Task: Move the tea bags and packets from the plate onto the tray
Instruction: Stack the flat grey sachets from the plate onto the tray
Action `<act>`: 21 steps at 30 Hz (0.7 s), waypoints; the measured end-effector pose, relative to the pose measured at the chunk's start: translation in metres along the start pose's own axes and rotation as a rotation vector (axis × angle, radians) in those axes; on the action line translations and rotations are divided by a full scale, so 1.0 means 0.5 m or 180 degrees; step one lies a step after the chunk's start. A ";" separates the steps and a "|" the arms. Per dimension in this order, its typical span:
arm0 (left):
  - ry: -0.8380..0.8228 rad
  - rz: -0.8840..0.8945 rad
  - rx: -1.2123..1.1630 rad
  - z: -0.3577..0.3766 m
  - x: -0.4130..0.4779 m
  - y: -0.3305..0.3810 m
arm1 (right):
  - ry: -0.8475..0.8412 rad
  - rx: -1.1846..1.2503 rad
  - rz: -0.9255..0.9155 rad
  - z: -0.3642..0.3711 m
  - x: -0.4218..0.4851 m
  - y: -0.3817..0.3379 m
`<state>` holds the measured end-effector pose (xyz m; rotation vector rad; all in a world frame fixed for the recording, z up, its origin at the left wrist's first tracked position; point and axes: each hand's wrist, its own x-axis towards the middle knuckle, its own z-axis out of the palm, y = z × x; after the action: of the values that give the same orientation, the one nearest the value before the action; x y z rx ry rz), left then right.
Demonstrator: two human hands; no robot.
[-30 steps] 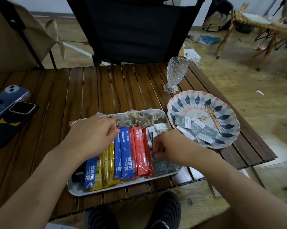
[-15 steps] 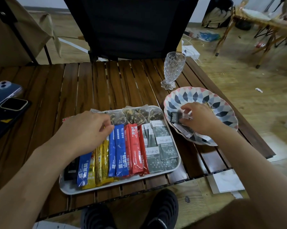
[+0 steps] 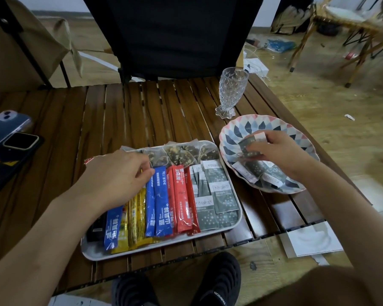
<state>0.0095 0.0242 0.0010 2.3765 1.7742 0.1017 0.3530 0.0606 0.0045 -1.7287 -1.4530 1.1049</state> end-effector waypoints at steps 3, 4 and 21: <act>0.0029 -0.0001 -0.0002 0.000 -0.002 0.001 | -0.0123 0.0519 0.0071 0.011 -0.009 -0.018; 0.0042 -0.0001 0.0009 0.000 -0.002 0.001 | -0.0249 0.0532 0.0063 0.018 -0.015 -0.026; 0.0049 0.0007 -0.0139 -0.008 -0.008 -0.008 | -0.1083 -0.0339 -0.0106 0.079 -0.054 -0.061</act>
<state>0.0041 0.0218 0.0045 2.3540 1.7577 0.1580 0.3028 0.0383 0.0185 -1.6366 -1.7663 1.3763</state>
